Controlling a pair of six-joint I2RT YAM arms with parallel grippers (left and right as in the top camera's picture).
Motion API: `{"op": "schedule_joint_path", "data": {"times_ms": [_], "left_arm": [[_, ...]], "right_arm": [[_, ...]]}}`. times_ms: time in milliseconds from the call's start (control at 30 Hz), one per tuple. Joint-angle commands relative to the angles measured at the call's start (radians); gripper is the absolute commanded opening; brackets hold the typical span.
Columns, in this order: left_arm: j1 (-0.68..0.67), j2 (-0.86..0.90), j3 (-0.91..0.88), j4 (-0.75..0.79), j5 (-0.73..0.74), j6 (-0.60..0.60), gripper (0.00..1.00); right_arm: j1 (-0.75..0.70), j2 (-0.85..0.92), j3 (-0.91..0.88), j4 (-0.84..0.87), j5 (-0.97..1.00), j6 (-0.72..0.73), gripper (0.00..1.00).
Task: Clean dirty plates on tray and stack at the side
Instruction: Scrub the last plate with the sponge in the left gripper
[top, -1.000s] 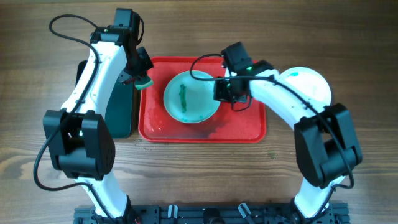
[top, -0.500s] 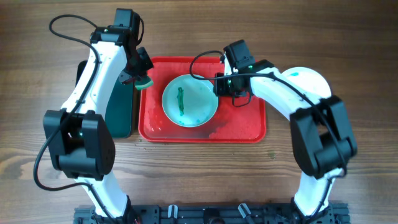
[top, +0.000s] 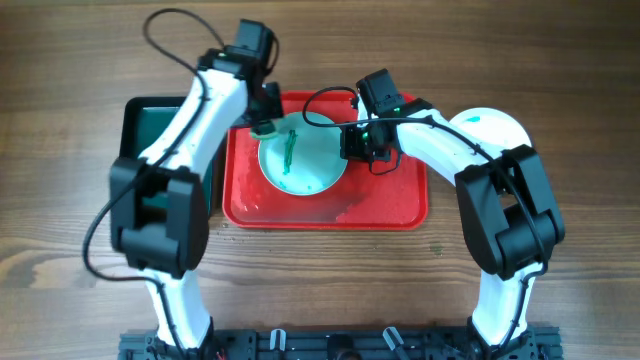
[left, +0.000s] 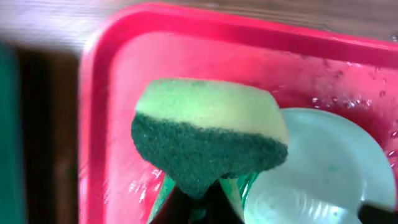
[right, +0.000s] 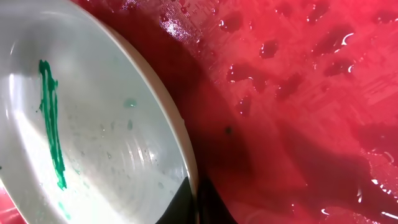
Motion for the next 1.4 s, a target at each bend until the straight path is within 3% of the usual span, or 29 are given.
{"op": "schedule_joint_path", "data": {"times_ms": [0,133,367,433,500,567,633,700,800,900,1067,1200,1367], "left_arm": [[-0.037,0.076,0.010,0.059,-0.002,0.217,0.04],[-0.044,0.155,0.010,0.060,0.030,0.257,0.04],[-0.077,0.216,0.010,-0.066,0.479,0.526,0.04],[-0.096,0.215,0.010,-0.140,0.494,0.595,0.04],[-0.091,0.215,0.010,-0.135,0.438,0.575,0.04],[-0.075,0.215,0.010,-0.079,0.275,0.415,0.04],[-0.042,0.215,0.010,0.006,-0.019,0.145,0.04],[-0.015,0.215,0.010,0.039,-0.140,-0.022,0.04],[0.013,0.215,0.010,0.036,-0.160,-0.122,0.04],[0.018,0.215,0.010,0.017,-0.139,-0.114,0.04],[0.017,0.215,0.010,-0.115,0.157,0.209,0.04],[0.016,0.215,0.010,-0.275,0.383,0.560,0.04],[-0.013,0.215,0.010,-0.225,0.414,0.588,0.04]], "right_arm": [[0.000,0.021,0.009,0.002,0.009,0.011,0.04],[0.000,0.021,0.009,0.002,0.009,0.011,0.04],[0.001,0.021,0.009,0.002,0.008,0.011,0.04],[0.001,0.021,0.009,0.003,0.008,0.011,0.04],[0.001,0.021,0.009,0.002,0.008,0.011,0.04],[0.001,0.021,0.009,0.002,0.008,0.011,0.04],[0.001,0.021,0.009,0.003,0.008,0.011,0.04],[0.001,0.021,0.009,0.002,0.008,0.011,0.04],[0.001,0.021,0.009,0.003,0.008,0.011,0.04],[0.001,0.021,0.009,0.003,0.008,0.011,0.04],[0.001,0.021,0.009,0.003,0.008,0.011,0.04],[0.000,0.021,0.009,0.003,0.008,0.011,0.04],[0.000,0.021,0.009,0.003,0.004,0.011,0.05]]}}
